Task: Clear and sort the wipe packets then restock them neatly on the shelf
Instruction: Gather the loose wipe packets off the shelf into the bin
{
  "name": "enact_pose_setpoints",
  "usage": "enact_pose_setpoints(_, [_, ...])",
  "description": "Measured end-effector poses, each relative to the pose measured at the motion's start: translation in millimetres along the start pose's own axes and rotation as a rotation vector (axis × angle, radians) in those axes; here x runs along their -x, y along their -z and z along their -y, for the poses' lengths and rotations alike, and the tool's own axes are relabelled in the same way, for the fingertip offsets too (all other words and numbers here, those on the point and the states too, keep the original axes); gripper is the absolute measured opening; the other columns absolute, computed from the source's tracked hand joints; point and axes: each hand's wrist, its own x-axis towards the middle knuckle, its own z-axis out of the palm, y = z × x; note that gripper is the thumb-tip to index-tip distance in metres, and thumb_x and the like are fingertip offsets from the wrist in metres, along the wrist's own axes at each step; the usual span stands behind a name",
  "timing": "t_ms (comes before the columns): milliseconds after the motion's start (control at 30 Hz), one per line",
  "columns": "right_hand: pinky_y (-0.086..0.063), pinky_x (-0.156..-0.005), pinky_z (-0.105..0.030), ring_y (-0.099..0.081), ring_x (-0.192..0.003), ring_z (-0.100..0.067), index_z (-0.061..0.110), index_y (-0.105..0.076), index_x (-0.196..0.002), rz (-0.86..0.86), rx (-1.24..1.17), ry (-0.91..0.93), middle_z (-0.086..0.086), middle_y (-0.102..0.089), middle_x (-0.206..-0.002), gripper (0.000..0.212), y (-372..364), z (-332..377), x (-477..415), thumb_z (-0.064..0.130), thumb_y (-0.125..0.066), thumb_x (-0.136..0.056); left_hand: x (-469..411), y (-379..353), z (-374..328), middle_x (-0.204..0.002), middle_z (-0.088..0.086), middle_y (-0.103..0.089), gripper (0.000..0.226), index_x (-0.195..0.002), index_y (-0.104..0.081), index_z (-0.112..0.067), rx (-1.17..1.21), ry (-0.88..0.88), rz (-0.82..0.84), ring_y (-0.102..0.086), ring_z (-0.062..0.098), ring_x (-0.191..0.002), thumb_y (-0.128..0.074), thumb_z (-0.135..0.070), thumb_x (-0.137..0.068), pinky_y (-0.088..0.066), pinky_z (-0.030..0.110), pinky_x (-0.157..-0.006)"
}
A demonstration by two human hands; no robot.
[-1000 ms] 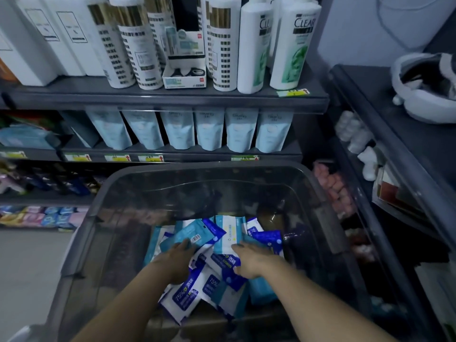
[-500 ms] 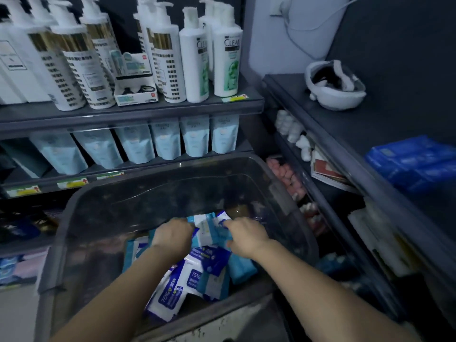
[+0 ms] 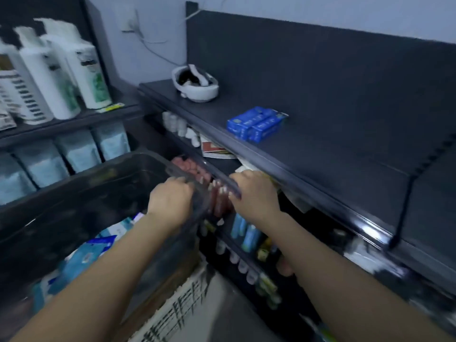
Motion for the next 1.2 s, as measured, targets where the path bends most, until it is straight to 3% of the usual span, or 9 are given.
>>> enact_pose_setpoints(133, [-0.038, -0.090, -0.037, -0.047, -0.117, -0.026, 0.021, -0.052, -0.130, -0.005, 0.055, -0.145, -0.003, -0.054, -0.123, 0.042, 31, -54, 41, 0.033, -0.056, -0.090, -11, 18, -67, -0.112, 0.004, -0.059, 0.024, -0.109, -0.061, -0.016, 0.005, -0.153, -0.055, -0.054, 0.026, -0.108, -0.053, -0.017, -0.086, -0.043, 0.033, -0.071])
enact_pose_setpoints(267, [-0.038, -0.097, -0.037, -0.045, -0.121, -0.023, 0.024, -0.049, -0.133, -0.049, 0.094, -0.290, -0.001, -0.052, -0.130, 0.042, 61, -109, 88, 0.036, -0.057, -0.093, -25, 28, -139, -0.110, 0.003, -0.058, 0.024, -0.109, -0.060, -0.016, 0.007, -0.309, -0.067, -0.052, 0.025, -0.112, -0.054, -0.021, -0.086, -0.047, 0.036, -0.081])
enact_pose_setpoints(500, [-0.035, -0.097, -0.034, -0.042, -0.124, -0.022, 0.022, -0.045, -0.137, -0.062, 0.144, -0.481, -0.002, -0.049, -0.134, 0.046, 114, -216, 184, 0.034, -0.054, -0.094, -33, 40, -288, -0.113, 0.002, -0.057, 0.029, -0.116, -0.060, -0.018, 0.092, -0.471, -0.094, -0.051, 0.024, -0.113, -0.055, -0.026, -0.089, -0.048, 0.035, -0.081])
enact_pose_setpoints(733, [-0.035, -0.094, -0.037, -0.044, -0.120, -0.025, 0.021, -0.049, -0.133, -0.065, 0.235, -0.648, -0.004, -0.053, -0.127, 0.047, 157, -316, 283, 0.037, -0.059, -0.089, -17, 44, -440, -0.113, 0.002, -0.057, 0.029, -0.118, -0.058, -0.017, 0.134, -0.649, -0.127, -0.052, 0.022, -0.108, -0.051, -0.032, -0.094, -0.046, 0.034, -0.076])
enact_pose_setpoints(1033, [-0.038, -0.092, -0.035, -0.046, -0.118, -0.025, 0.022, -0.049, -0.132, 0.038, 0.264, -0.868, -0.003, -0.054, -0.123, 0.047, 185, -413, 372, 0.029, -0.059, -0.086, 1, 40, -585, -0.119, 0.001, -0.053, 0.035, -0.122, -0.055, -0.018, 0.224, -0.826, -0.001, -0.046, 0.020, -0.114, -0.049, -0.039, -0.095, -0.047, 0.034, -0.086])
enact_pose_setpoints(1200, [-0.032, -0.105, -0.036, -0.034, -0.135, -0.024, 0.020, -0.035, -0.144, 0.175, 0.215, -0.965, -0.004, -0.039, -0.145, 0.065, 185, -459, 396, 0.018, -0.059, -0.083, -12, 30, -650, -0.121, 0.004, -0.051, 0.042, -0.129, -0.051, -0.020, 0.187, -0.923, 0.122, -0.046, 0.023, -0.115, -0.046, -0.045, -0.095, -0.041, 0.036, -0.090])
